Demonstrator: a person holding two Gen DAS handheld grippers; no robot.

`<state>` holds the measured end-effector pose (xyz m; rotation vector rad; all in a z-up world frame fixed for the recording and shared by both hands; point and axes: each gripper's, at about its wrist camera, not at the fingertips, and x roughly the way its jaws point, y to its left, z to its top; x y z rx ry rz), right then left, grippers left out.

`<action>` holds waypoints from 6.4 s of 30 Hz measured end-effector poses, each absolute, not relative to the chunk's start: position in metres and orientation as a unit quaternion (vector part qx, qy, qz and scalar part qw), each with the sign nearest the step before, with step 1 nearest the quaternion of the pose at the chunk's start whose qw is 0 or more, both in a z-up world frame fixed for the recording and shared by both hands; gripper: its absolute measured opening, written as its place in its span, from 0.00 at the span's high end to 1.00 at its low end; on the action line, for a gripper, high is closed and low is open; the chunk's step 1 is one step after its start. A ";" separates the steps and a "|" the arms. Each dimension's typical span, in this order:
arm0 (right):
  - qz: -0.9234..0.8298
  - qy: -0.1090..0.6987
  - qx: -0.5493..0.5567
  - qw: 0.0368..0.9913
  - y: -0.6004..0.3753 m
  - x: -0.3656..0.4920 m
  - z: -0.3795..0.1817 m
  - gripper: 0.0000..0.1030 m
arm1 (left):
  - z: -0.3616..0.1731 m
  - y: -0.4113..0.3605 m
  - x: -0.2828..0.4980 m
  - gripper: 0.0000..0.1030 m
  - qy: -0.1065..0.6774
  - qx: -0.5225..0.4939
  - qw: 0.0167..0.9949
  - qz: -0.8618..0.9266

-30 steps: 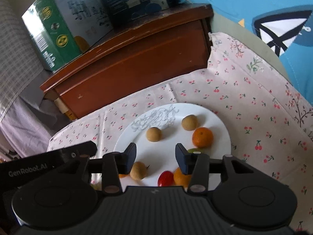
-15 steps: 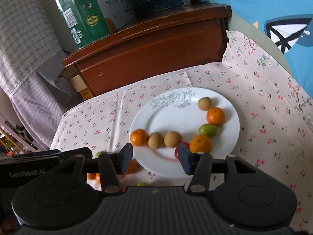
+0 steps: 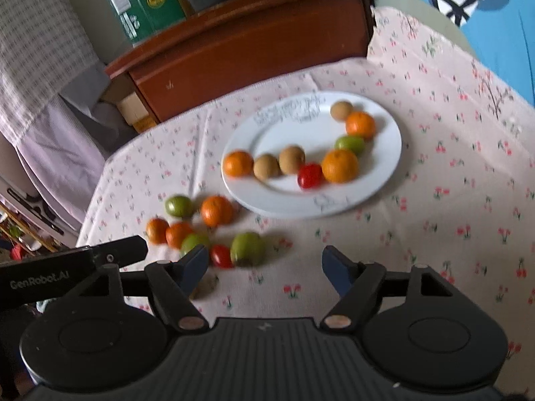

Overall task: Organize fruits
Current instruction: 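Move both tools back from the plate to the fruit cluster, then grasp a brown kiwi with the left tool while the right tool grasps a green jujube, then carry kiwi and green jujube onto the white plate and open both tools, then move both tools back from the plate to the fruit cluster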

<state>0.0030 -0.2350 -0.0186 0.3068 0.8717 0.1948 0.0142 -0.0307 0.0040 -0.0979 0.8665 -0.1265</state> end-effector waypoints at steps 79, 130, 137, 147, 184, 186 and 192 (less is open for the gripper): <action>0.132 0.361 0.181 0.905 -0.237 0.015 0.005 0.74 | 0.023 -0.052 0.027 0.78 0.367 -0.040 0.920 -0.133; 0.037 0.378 0.221 0.898 -0.287 0.109 -0.013 0.70 | 0.011 -0.119 0.147 0.60 0.383 0.037 0.910 -0.155; 0.035 0.366 0.227 0.902 -0.288 0.106 -0.007 0.57 | 0.021 -0.113 0.141 0.38 0.366 0.039 0.919 -0.139; 0.030 0.365 0.233 0.901 -0.290 0.099 -0.004 0.46 | 0.032 -0.101 0.130 0.18 0.367 0.033 0.922 -0.119; 0.099 0.370 0.173 0.907 -0.236 0.023 0.001 0.40 | 0.034 -0.027 0.039 0.14 0.395 -0.006 0.917 -0.060; 0.104 0.374 0.175 0.905 -0.235 0.019 -0.003 0.40 | 0.031 -0.017 0.037 0.14 0.396 -0.011 0.917 -0.051; 0.122 0.389 0.158 0.899 -0.225 0.009 -0.016 0.41 | 0.019 0.010 0.034 0.14 0.396 -0.023 0.918 -0.021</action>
